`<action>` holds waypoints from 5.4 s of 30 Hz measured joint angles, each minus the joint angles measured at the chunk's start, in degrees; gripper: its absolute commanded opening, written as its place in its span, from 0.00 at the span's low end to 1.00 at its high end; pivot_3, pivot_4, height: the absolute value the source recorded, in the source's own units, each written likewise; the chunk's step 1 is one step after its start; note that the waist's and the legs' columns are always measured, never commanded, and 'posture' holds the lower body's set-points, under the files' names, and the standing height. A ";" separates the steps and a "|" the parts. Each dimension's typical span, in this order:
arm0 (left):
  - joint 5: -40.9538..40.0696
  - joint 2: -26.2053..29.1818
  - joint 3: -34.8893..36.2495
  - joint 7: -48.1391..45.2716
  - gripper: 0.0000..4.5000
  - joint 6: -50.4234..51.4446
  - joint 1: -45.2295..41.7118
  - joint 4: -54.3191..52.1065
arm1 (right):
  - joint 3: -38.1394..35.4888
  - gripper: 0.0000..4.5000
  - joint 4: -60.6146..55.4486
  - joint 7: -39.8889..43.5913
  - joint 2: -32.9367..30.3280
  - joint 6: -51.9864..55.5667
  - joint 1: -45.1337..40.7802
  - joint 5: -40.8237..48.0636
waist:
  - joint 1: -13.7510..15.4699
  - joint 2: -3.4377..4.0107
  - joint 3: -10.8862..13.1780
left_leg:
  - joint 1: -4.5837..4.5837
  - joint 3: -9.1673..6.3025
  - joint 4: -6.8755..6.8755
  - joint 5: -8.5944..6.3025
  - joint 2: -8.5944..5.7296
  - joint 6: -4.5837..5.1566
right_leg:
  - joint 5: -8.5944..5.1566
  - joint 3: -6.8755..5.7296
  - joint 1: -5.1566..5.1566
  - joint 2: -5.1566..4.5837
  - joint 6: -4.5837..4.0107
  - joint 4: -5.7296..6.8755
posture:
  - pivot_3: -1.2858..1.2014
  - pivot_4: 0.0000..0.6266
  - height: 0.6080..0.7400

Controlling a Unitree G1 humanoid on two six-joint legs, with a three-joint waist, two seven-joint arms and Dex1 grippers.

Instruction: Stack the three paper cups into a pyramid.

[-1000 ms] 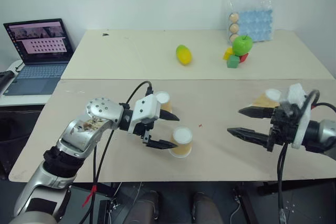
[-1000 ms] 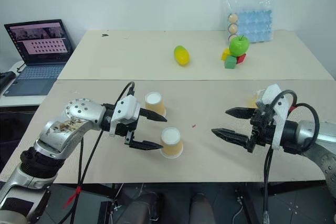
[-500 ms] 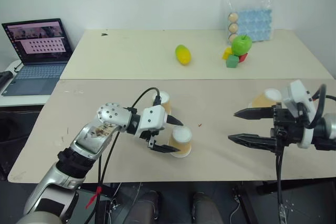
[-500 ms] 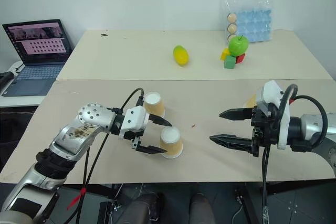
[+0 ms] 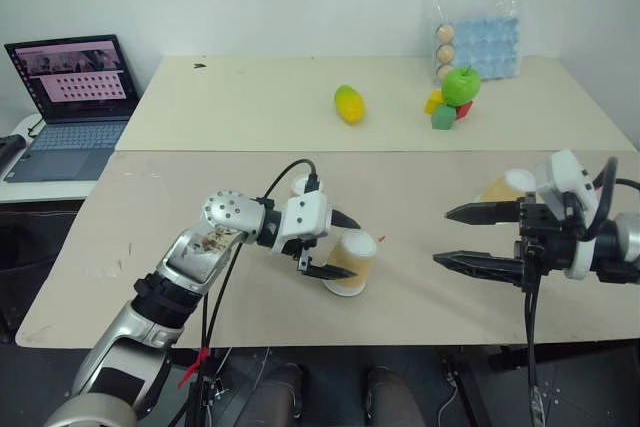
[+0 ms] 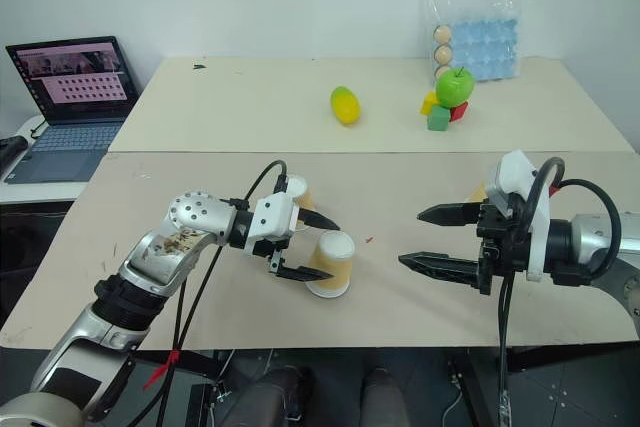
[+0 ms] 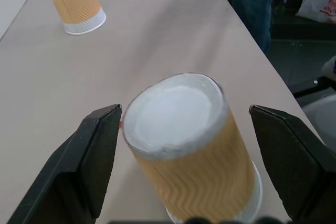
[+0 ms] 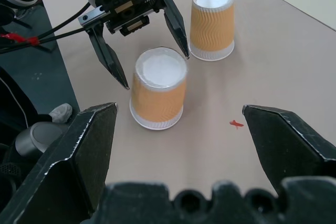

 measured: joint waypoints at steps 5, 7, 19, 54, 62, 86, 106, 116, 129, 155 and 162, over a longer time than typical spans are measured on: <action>-1.51 -0.08 0.94 0.85 0.92 3.33 -0.10 -2.02 | 0.87 1.00 1.75 0.18 0.00 -0.64 -1.11 -1.75 | -0.02 0.00 0.00 | 0.00 0.00 0.01 0.02 0.00 0.02 | 0.01 0.01 0.00 0.00 -0.01 0.01 | 0.52 0.24 1.00; -1.55 -0.07 0.95 0.94 0.92 4.22 -0.09 -2.68 | 1.00 1.00 2.06 0.36 0.00 -0.75 -1.43 -2.32 | 0.01 0.00 0.00 | 0.00 0.00 0.01 0.01 0.00 0.02 | 0.02 0.00 0.00 0.01 -0.03 0.00 | 0.52 0.24 1.00; -0.93 -0.20 0.23 0.85 0.92 3.12 1.11 -2.54 | 1.38 1.00 2.24 0.34 -0.06 -0.73 -3.16 -2.48 | 0.01 0.00 0.00 | 0.00 0.00 0.02 0.00 0.00 0.00 | 0.06 0.01 0.00 0.01 -0.10 0.00 | 0.52 0.24 1.00; 2.22 -5.29 -1.61 3.34 0.53 1.93 -0.75 1.40 | 1.31 1.00 2.00 -2.15 -0.07 -0.72 -3.11 -2.52 | 0.04 0.00 0.00 | -0.02 0.00 0.11 0.01 -0.01 0.02 | 0.06 0.00 0.02 0.01 -0.06 0.02 | 0.52 0.24 1.00; 8.37 -14.62 -1.88 12.58 0.53 0.12 -10.76 13.93 | 1.10 1.00 1.16 -3.11 -0.04 -0.72 -2.95 -2.41 | 0.35 -0.01 0.00 | -0.09 0.00 0.21 0.05 -0.04 0.16 | 0.10 -0.01 0.05 0.01 0.01 -0.03 | 0.52 0.24 1.00; 19.21 -23.67 -4.02 20.82 0.77 -8.64 -17.66 32.58 | -0.41 1.00 -2.25 -8.04 0.57 -0.59 -0.25 0.52 | 0.24 -0.01 0.00 | -0.12 0.02 0.27 0.04 -0.04 0.19 | 0.11 0.00 0.03 0.01 0.07 -0.01 | 0.52 0.24 1.00; 14.58 -22.39 3.33 20.04 0.94 0.88 -22.54 25.90 | 0.21 1.00 -0.46 -6.81 0.57 -0.69 -0.11 -0.23 | 0.10 -0.01 0.00 | -0.12 0.02 0.28 0.04 -0.05 0.19 | 0.12 -0.01 0.02 0.02 0.08 0.00 | 0.52 0.24 1.00; 6.43 -15.50 10.65 17.70 0.94 14.05 -26.84 14.89 | 0.42 1.00 2.86 -8.65 1.46 -2.38 -0.34 -4.72 | -0.15 -0.01 0.00 | -0.10 0.04 0.29 0.04 -0.05 0.18 | 0.11 0.02 -0.01 0.05 0.08 0.06 | 0.52 0.24 1.00; -3.94 2.02 13.08 10.25 0.94 26.75 -10.96 -8.31 | -2.80 1.00 4.98 -12.94 6.16 -6.30 4.29 -10.81 | -0.18 0.04 -0.02 | 0.02 0.04 0.31 -0.01 -0.03 0.02 | 0.25 0.13 -0.02 0.12 -0.15 0.30 | 0.52 0.24 1.00; -0.89 7.64 16.46 18.45 0.94 13.74 4.58 -2.38 | 2.95 1.00 0.31 -10.82 6.13 -0.05 -2.36 0.77 | 0.07 0.05 -0.03 | -0.02 0.04 0.26 -0.19 0.00 -0.25 | 0.31 0.08 -0.01 0.11 -0.26 0.02 | 0.52 0.24 1.00; 1.19 3.42 13.75 20.84 0.94 12.82 4.40 2.02 | 2.87 1.00 0.23 -11.38 6.13 -0.05 -2.24 0.78 | -0.04 0.05 -0.03 | -0.03 0.04 0.26 -0.18 0.00 -0.24 | 0.32 0.09 -0.03 0.11 -0.26 0.04 | 0.52 0.24 1.00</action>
